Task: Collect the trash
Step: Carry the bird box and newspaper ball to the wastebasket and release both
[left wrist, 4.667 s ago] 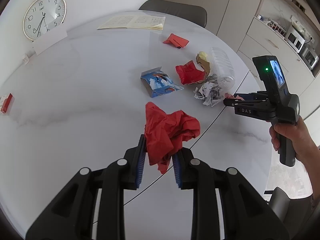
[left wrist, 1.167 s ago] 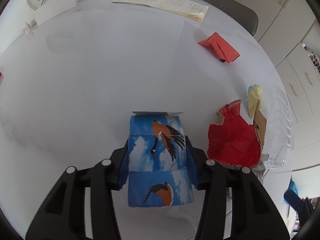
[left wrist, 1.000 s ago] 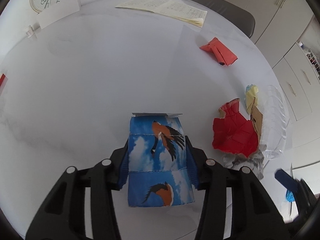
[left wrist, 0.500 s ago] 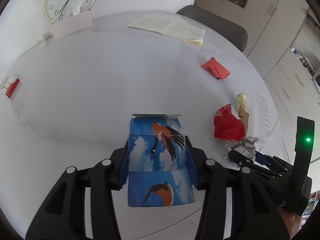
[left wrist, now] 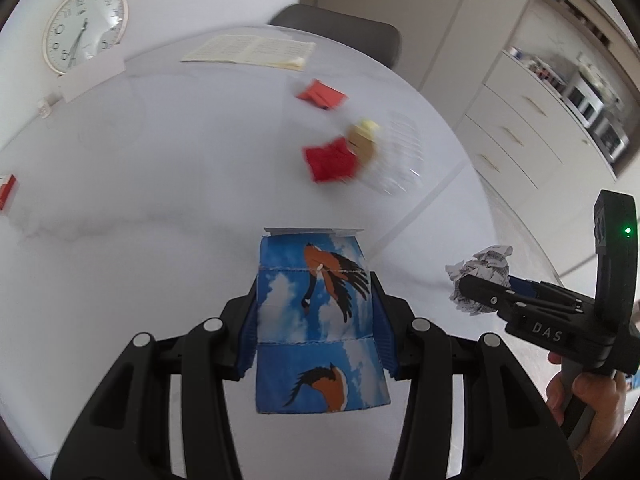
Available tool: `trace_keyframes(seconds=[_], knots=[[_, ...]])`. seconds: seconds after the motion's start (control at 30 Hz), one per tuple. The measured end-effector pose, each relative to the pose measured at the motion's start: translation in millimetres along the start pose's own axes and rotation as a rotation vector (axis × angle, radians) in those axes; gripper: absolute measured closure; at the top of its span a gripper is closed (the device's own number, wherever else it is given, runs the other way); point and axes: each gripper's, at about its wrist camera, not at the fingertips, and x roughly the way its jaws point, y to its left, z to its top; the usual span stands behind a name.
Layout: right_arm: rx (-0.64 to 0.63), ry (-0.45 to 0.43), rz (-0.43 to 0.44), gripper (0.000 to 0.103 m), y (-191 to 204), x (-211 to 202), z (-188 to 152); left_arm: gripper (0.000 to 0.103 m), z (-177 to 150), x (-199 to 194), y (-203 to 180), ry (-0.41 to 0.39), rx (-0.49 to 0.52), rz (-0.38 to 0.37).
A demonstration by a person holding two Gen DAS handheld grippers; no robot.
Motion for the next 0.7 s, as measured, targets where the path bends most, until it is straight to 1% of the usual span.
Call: trace_keyframes(seconds=[0.07, 0.23, 0.33, 0.47, 0.57, 0.7], knots=[[0.024, -0.002, -0.013, 0.050, -17.1, -19.5, -18.4, 0.056, -16.1, -6.2, -21.4, 0.018, 0.031, -0.033], [0.087, -0.010, -0.060, 0.050, -64.1, -58.3, -60.7, 0.056, -44.5, -9.9, -74.5, 0.067, 0.120, -0.091], [0.130, -0.013, -0.095, 0.050, -94.5, -73.4, -81.3, 0.056, -58.1, -4.8, -112.4, 0.120, 0.202, -0.148], [0.190, -0.005, -0.128, 0.050, -136.1, -86.1, -105.0, 0.056, -77.0, 2.5, -166.9, 0.181, 0.336, -0.228], [0.219, 0.005, -0.141, 0.050, -158.7, -90.5, -118.5, 0.056, -91.2, 11.8, -198.7, 0.220, 0.412, -0.246], [0.230, 0.024, -0.141, 0.050, -176.3, -91.6, -131.9, 0.056, -107.4, 29.9, -222.1, 0.283, 0.448, -0.259]])
